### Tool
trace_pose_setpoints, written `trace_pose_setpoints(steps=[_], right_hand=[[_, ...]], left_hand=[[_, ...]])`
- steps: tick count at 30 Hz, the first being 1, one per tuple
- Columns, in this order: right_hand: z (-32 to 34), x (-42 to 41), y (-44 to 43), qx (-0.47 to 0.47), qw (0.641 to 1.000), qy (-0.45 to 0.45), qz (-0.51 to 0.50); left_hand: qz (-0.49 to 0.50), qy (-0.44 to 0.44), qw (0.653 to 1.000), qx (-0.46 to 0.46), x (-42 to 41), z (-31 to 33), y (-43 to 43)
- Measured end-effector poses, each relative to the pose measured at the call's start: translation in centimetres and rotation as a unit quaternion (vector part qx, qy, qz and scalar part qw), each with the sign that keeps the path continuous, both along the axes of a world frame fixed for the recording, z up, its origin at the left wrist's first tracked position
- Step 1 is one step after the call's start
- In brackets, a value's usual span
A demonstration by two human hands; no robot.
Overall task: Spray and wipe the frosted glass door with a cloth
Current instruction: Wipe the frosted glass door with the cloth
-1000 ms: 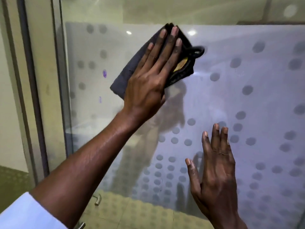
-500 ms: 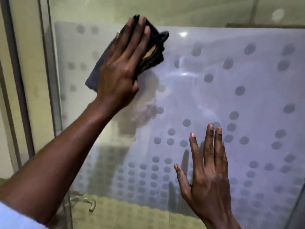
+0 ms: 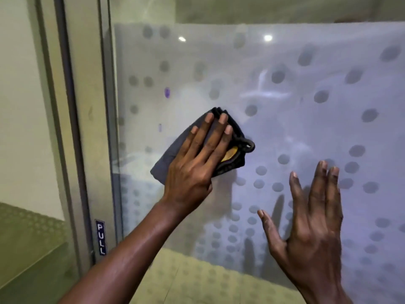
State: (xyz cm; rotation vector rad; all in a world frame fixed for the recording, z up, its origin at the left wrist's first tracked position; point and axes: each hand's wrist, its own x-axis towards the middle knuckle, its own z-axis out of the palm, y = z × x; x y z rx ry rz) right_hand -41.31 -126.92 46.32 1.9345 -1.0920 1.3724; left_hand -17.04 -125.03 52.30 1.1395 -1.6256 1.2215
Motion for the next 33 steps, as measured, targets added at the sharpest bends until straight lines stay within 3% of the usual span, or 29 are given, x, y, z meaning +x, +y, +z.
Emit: trace_pose_setpoints(steps=[8,11,15,19,23,28,33], right_hand=[[-0.7,3.0,1.2,-0.043,0.999,-0.006,0.021],[-1.6,4.0,1.6,-0.043,0.998,-0.005,0.041],[-2.7,4.9,1.8,-0.022,0.998,0.004,0.051],[-3.6,5.8,1.6,-0.013,0.998,0.022,0.051],[-4.8,6.7,1.5,-0.014,0.999,0.023,0.039],[-5.5,7.1,1.5,0.008,0.999,0.024,0.026],[-5.5,7.7,1.5,0.01,1.0,0.014,0.02]], left_hand=[[-0.024,0.011,0.999,-0.037,5.5,11.9,-0.3],[-0.038,0.037,0.998,-0.034,5.1,9.9,-0.5],[-0.045,0.076,0.996,-0.015,3.7,2.1,-0.2],[-0.012,0.058,0.998,0.016,4.0,-3.7,0.7],[-0.011,0.016,1.0,-0.007,7.1,1.1,0.8],[-0.049,0.056,0.996,-0.04,11.1,10.0,0.1],[-0.063,0.067,0.995,-0.047,10.4,8.6,-0.3]])
